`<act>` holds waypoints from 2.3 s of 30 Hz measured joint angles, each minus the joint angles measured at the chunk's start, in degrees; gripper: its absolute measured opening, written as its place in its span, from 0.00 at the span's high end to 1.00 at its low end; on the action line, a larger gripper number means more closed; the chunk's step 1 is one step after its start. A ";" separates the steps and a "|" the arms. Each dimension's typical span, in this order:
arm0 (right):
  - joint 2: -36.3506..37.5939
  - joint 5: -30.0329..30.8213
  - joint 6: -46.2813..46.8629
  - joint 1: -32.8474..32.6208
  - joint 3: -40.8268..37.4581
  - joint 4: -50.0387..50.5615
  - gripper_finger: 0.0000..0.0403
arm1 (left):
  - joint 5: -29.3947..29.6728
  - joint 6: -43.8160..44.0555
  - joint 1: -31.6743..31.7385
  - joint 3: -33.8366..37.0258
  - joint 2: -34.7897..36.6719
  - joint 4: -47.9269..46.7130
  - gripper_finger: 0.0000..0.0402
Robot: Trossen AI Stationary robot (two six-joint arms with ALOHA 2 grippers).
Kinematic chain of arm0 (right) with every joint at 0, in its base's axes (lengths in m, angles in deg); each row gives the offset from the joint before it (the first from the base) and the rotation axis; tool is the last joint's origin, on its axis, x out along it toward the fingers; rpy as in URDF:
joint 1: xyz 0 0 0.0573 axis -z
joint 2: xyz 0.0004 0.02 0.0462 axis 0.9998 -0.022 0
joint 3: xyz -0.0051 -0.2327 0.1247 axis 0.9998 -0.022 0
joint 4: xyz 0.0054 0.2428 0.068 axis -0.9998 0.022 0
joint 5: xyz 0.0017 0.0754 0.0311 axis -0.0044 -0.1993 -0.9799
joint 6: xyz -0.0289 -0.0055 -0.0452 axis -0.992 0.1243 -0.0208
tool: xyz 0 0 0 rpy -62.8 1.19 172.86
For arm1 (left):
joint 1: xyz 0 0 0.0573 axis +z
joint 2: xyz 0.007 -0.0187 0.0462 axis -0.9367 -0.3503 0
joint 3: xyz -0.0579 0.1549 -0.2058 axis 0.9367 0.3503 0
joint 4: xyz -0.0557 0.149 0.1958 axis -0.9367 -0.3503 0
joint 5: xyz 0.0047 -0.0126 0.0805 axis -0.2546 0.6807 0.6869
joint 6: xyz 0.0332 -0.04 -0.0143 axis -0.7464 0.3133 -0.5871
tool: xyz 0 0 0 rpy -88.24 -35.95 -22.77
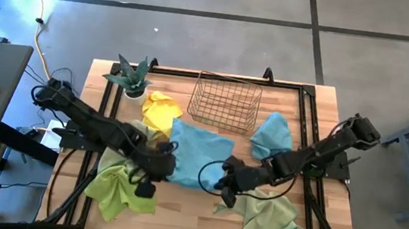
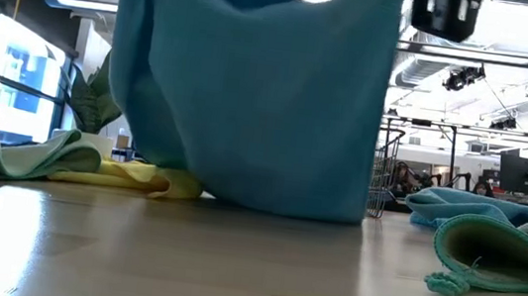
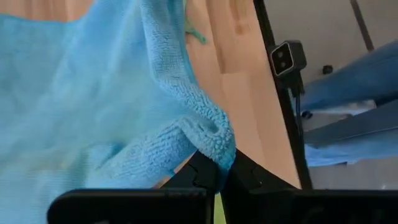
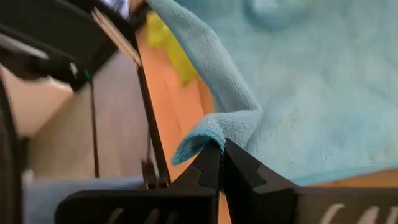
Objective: Fold microfiber towels
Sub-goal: Fold the bottom blue microfiber cloth
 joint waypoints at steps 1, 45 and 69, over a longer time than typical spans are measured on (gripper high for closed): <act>-0.03 -0.57 -0.06 -0.46 0.00 0.95 1.00 | 0.33 1.62 -0.93 0.00 -1.05 1.07 1.00; -2.21 12.59 2.96 -1.32 0.00 22.72 0.97 | 3.05 -6.97 5.55 -0.02 -16.18 -2.51 1.00; -9.99 8.36 8.32 8.15 0.00 31.20 0.96 | 3.24 -29.36 18.89 -0.04 -16.70 -5.29 1.00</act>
